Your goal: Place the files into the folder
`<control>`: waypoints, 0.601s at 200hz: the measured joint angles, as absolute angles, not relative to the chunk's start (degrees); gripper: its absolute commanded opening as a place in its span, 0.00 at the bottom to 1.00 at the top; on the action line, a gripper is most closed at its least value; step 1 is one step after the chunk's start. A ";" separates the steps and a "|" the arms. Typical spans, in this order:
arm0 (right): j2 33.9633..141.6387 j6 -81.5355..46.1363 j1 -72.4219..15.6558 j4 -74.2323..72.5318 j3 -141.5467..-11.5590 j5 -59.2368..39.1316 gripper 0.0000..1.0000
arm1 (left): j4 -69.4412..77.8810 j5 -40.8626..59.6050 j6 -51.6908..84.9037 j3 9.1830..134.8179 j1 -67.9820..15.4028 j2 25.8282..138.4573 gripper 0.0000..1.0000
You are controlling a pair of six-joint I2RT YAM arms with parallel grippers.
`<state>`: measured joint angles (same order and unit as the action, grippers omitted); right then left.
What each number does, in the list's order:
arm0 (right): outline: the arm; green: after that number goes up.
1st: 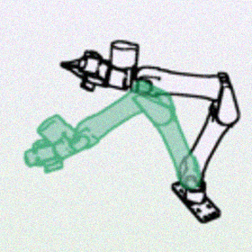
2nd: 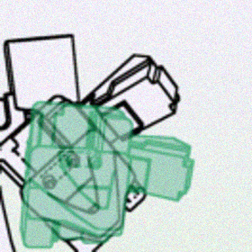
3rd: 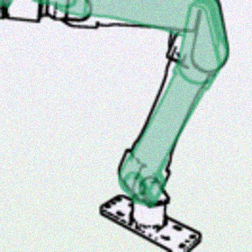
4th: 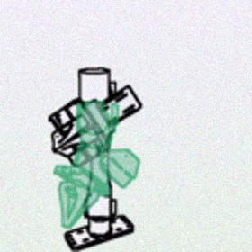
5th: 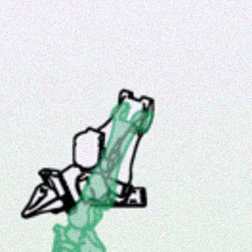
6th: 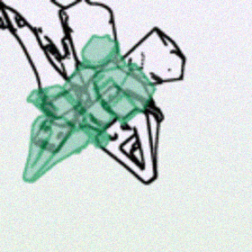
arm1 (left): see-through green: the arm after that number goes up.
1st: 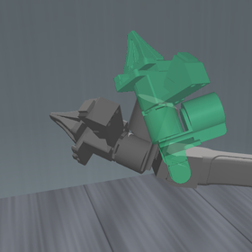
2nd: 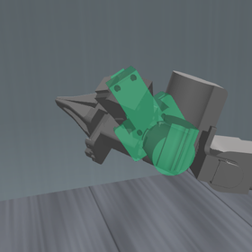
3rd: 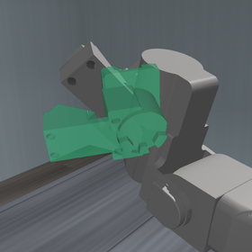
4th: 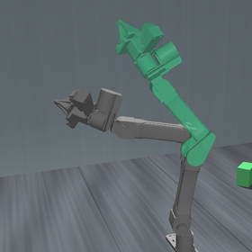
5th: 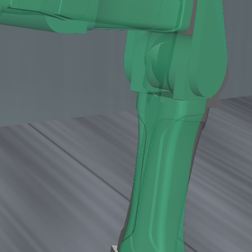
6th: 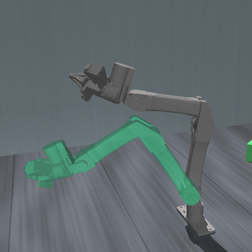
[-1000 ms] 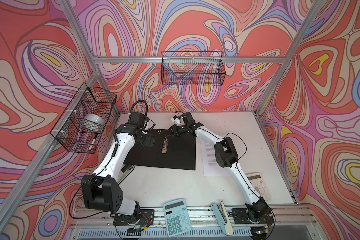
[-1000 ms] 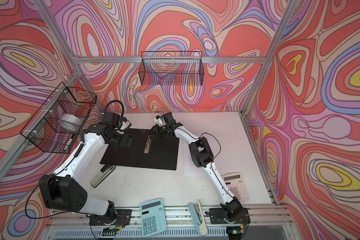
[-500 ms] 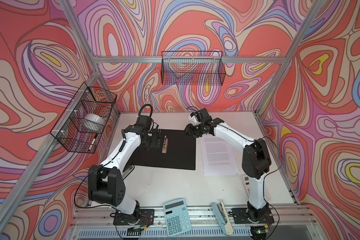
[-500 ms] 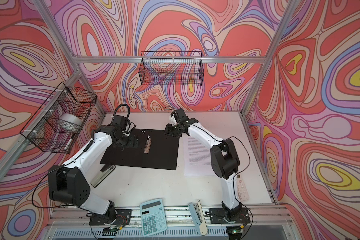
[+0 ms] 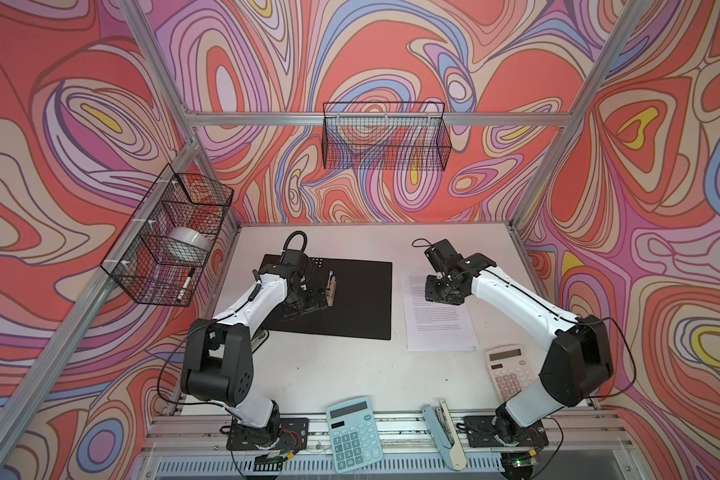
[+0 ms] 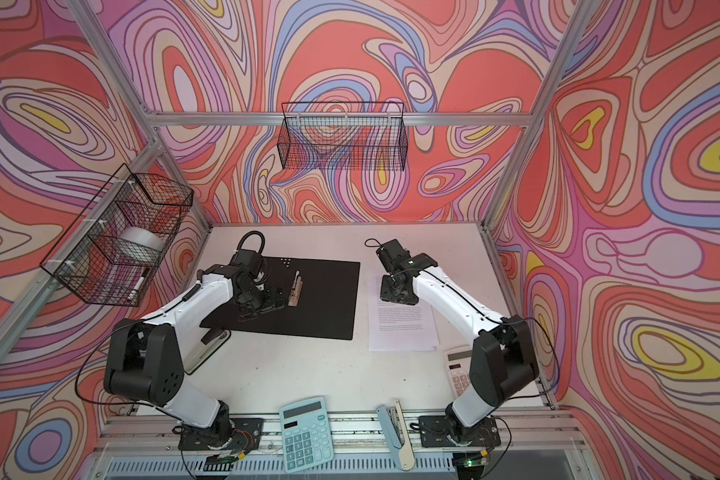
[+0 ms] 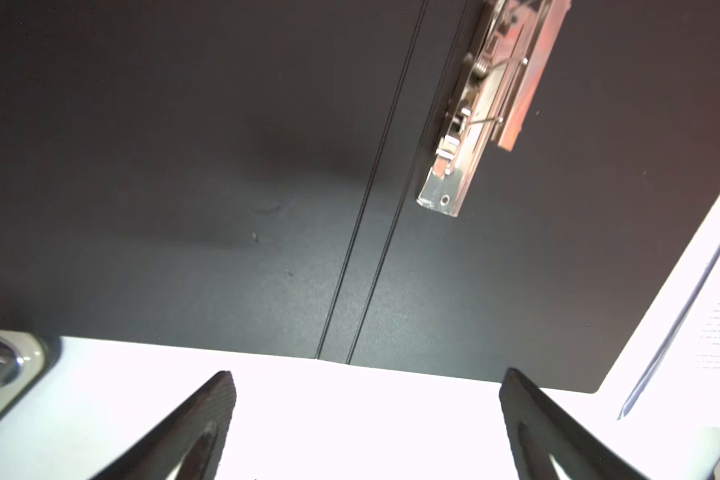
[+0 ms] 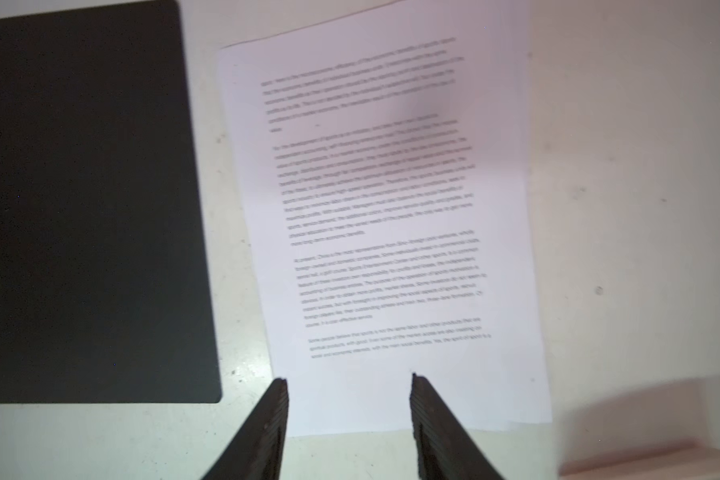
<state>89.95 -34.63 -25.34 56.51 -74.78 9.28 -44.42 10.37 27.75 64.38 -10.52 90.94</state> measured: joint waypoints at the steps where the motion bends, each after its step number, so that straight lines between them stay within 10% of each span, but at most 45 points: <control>1: 89.76 -34.68 -25.12 56.66 -74.54 9.41 0.52 | -44.40 10.41 27.77 64.38 -10.52 90.94 1.00; 120: 83.68 -33.89 -4.78 52.12 -57.30 1.63 0.53 | -41.89 11.11 27.29 65.71 -11.84 88.84 1.00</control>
